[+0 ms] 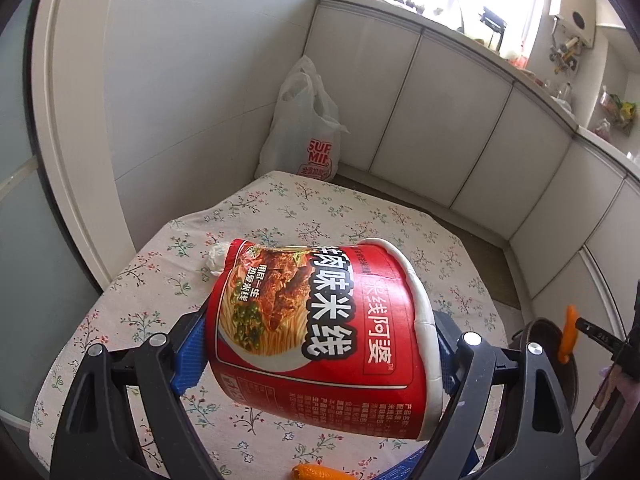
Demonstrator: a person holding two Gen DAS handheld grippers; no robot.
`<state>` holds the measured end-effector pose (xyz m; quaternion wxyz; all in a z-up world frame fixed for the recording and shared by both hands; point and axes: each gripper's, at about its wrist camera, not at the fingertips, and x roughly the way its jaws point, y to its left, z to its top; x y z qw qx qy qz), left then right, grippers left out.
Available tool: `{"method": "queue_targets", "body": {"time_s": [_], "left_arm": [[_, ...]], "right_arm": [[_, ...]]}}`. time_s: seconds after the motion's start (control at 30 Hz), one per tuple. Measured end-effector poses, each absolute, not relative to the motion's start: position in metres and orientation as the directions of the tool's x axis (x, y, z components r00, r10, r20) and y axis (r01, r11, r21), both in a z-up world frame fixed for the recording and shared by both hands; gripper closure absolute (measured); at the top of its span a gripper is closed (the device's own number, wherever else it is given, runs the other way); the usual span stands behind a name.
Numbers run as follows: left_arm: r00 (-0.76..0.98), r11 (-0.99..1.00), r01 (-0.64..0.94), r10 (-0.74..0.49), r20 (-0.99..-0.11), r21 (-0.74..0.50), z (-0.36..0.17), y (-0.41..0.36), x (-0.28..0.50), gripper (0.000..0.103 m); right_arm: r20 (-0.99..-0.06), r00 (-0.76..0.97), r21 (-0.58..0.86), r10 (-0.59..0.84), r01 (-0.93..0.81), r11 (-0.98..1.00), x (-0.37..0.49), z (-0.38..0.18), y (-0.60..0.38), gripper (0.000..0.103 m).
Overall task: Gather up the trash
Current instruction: 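Carry the noodle cup and orange peel to the bin and open both tools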
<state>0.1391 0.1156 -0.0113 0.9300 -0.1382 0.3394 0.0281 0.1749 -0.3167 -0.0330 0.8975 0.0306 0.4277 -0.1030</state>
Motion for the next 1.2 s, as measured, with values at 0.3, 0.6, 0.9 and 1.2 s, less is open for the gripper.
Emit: {"method": "queue_targets", "body": {"time_s": [0.3, 0.6, 0.9, 1.2], "left_arm": [[0.726, 0.959, 0.019, -0.209, -0.655, -0.284, -0.014, 0.013, 0.15, 0.019], [0.679, 0.92, 0.251, -0.39, -0.622, -0.302, 0.025, -0.14, 0.168, 0.019], [0.616, 0.887, 0.416, -0.437, -0.655, -0.2, 0.028, -0.274, 0.177, 0.019], [0.466, 0.879, 0.391, -0.446, -0.764, -0.275, 0.001, -0.32, 0.207, 0.018]], "right_arm": [[-0.711, 0.644, -0.001, -0.281, 0.399, 0.917, 0.12, 0.005, -0.389, 0.007], [-0.727, 0.56, -0.059, -0.398, 0.526, 0.849, 0.062, 0.011, -0.459, 0.007], [-0.764, 0.461, -0.115, -0.451, 0.591, 0.798, 0.048, -0.004, -0.513, 0.007], [-0.803, 0.446, -0.049, -0.395, 0.611, 0.79, 0.048, -0.016, -0.537, 0.007]]}}
